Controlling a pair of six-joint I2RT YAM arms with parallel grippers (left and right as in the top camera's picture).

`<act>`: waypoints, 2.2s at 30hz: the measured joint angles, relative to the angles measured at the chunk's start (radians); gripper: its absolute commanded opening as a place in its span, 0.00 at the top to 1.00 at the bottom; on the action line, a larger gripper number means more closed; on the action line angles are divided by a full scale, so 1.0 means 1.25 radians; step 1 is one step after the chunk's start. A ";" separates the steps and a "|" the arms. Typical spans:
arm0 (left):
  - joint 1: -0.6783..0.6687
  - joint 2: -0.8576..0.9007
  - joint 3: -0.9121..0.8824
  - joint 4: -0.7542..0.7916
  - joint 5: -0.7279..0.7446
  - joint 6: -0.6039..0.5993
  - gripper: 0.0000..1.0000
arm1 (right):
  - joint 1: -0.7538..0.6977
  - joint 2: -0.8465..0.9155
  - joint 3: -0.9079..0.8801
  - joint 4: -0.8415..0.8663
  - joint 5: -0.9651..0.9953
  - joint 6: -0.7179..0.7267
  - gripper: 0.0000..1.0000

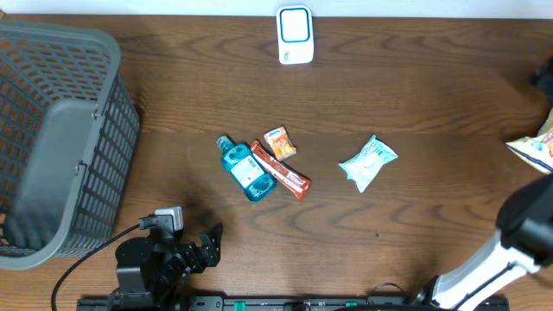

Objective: Scan the item barcode
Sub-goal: 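Carry the yellow bag to the table's right edge and release it, then grasp the mint-green wipes pack with the right gripper and lift it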

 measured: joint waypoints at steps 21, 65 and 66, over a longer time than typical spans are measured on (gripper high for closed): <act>0.000 0.000 0.000 0.000 0.000 0.000 0.02 | 0.510 -0.053 0.009 -0.410 -0.136 0.389 0.26; 0.000 0.000 0.000 0.000 0.000 0.000 0.02 | 0.671 0.395 0.013 -0.385 0.081 0.652 0.85; 0.000 0.000 0.000 0.000 0.000 0.000 0.02 | 0.671 0.406 0.015 -0.392 0.086 0.648 0.97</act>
